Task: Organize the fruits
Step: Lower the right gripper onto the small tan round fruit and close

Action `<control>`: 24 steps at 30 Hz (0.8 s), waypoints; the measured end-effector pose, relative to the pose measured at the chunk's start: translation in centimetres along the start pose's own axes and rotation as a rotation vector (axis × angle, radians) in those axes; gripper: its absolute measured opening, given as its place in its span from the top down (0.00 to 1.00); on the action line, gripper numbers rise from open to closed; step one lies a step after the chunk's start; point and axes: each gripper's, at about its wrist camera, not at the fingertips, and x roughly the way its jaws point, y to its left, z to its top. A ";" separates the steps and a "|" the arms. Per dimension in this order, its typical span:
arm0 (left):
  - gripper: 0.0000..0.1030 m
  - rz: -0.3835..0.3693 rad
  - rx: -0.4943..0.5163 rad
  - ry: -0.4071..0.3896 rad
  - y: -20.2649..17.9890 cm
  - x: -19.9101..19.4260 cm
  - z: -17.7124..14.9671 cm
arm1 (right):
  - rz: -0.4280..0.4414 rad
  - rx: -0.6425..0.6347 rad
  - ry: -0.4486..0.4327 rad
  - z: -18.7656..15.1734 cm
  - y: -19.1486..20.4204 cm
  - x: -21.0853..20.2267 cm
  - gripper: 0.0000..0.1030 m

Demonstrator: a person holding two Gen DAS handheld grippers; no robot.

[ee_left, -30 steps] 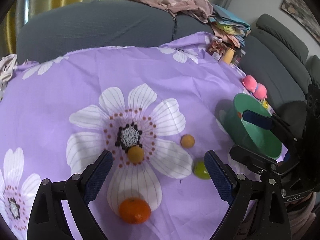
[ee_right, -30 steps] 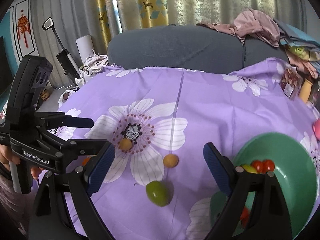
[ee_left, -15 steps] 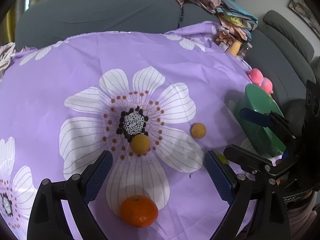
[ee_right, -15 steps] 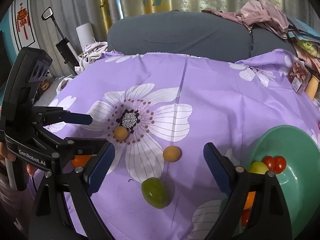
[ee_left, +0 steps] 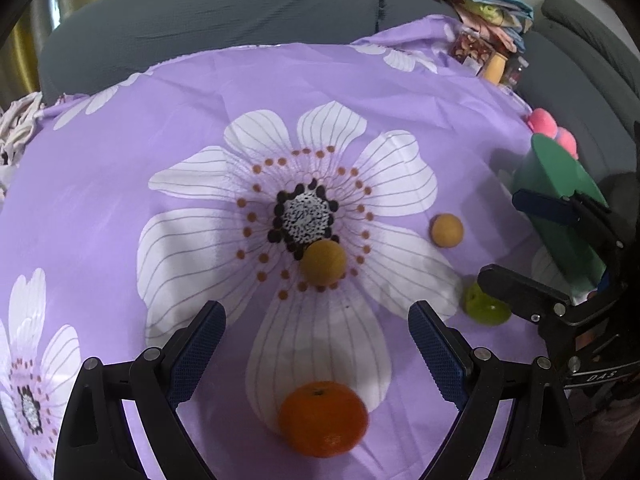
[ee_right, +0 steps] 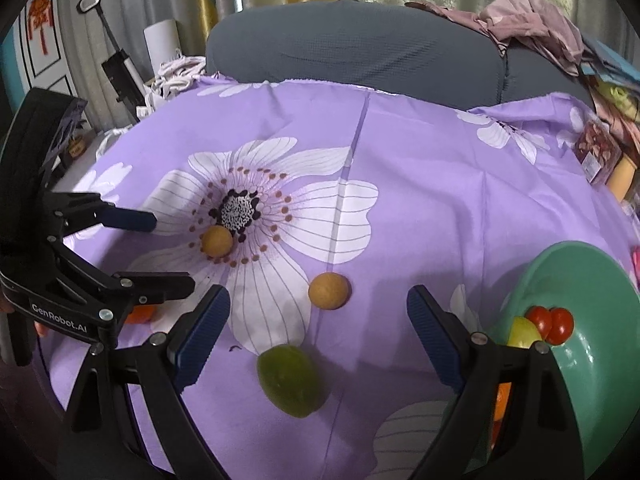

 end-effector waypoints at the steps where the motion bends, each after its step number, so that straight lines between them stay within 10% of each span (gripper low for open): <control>1: 0.10 -0.004 -0.001 -0.002 0.1 0.0 0.0 | -0.003 -0.010 0.004 0.0 0.2 0.2 0.12; 12: 0.10 0.025 0.024 -0.001 0.4 1.6 1.4 | -0.071 -0.052 0.080 0.6 1.2 2.3 0.20; 24: 0.12 -0.112 0.049 0.021 -0.1 2.0 2.2 | -0.076 0.003 0.201 1.2 -0.2 4.8 0.35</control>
